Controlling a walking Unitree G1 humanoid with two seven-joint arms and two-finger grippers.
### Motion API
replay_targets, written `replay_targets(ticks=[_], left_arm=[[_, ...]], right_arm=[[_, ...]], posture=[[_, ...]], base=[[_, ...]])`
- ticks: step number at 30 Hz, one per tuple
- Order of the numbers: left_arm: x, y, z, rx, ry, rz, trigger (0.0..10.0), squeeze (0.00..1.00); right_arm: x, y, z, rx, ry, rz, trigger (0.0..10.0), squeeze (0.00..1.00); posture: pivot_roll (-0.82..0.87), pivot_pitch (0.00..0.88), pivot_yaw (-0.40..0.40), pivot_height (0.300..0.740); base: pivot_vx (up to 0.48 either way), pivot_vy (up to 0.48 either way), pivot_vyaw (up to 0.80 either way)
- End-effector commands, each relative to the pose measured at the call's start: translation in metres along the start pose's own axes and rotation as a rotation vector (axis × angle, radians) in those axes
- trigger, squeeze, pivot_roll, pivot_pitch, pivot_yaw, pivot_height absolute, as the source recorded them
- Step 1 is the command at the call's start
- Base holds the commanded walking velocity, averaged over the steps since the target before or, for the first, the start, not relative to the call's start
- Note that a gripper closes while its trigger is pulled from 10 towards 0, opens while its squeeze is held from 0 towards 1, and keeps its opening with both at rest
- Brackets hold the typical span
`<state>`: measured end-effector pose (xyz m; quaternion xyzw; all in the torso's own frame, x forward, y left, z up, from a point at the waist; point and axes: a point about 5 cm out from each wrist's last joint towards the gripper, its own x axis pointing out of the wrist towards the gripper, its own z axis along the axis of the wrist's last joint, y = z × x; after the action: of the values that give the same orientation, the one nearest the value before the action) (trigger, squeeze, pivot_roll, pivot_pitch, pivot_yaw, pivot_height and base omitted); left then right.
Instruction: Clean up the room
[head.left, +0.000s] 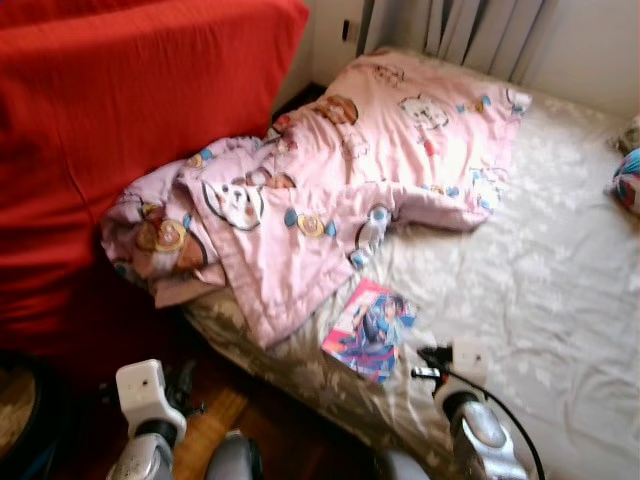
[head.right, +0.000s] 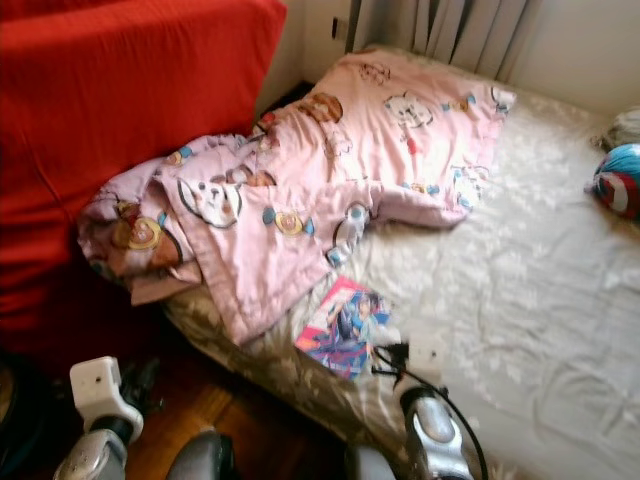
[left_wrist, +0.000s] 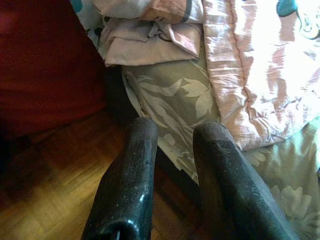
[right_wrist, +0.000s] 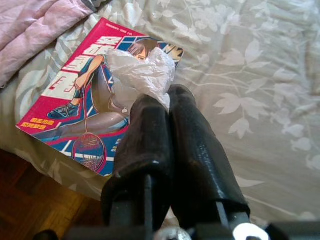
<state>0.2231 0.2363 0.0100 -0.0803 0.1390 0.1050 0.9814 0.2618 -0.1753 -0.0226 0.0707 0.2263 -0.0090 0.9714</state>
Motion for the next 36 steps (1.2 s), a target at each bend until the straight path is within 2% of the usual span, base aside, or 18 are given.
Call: replay_targets(ticks=[1,4,6,9,14,17,24,36], left_arm=[[-0.004,0.011,-0.02,0.022,0.075,0.031,10.0,0.0],[-0.005,0.017,-0.035,0.03,0.159,0.037,10.0,0.0],[-0.009,0.019,-0.055,0.058,0.276,0.024,10.0,0.0],[-0.015,0.02,-0.072,0.107,0.381,0.006,10.0,0.0],[-0.026,0.024,-0.09,0.16,0.5,0.004,10.0,0.0],[-0.03,0.025,-0.096,0.154,0.527,0.02,10.0,0.0],[-0.032,0.022,-0.1,0.147,0.536,0.011,10.0,0.0],[-0.048,0.034,-0.113,0.201,0.639,0.02,10.0,0.0]], right_arm=[[-0.007,-0.011,-0.018,-0.01,0.096,-0.048,10.0,0.0],[-0.011,-0.016,-0.028,-0.021,0.16,-0.072,10.0,0.0],[-0.015,-0.019,-0.038,-0.013,0.21,-0.086,10.0,0.0],[-0.022,-0.026,-0.049,0.004,0.276,-0.125,10.0,0.0],[-0.034,-0.038,-0.066,0.04,0.357,-0.211,10.0,0.0],[-0.04,-0.038,-0.075,0.038,0.391,-0.208,10.0,0.0],[-0.043,-0.035,-0.08,0.074,0.387,-0.209,10.0,0.0],[-0.039,-0.015,-0.083,0.074,0.423,-0.128,10.0,0.0]], posture=[[0.12,0.065,-0.093,0.717],[0.13,0.042,-0.088,0.717],[0.13,0.029,-0.085,0.717],[0.13,0.019,-0.079,0.717],[0.13,0.007,-0.073,0.717],[0.13,0.001,-0.069,0.717],[0.13,0.0,-0.064,0.732],[0.13,0.02,-0.054,0.74]], base=[[0.0,0.0,0.0],[0.0,0.0,0.0],[0.0,0.0,0.0],[0.0,0.0,0.0],[0.0,0.0,0.0],[0.0,0.0,0.0],[0.0,0.0,0.0],[0.0,0.0,0.0]])
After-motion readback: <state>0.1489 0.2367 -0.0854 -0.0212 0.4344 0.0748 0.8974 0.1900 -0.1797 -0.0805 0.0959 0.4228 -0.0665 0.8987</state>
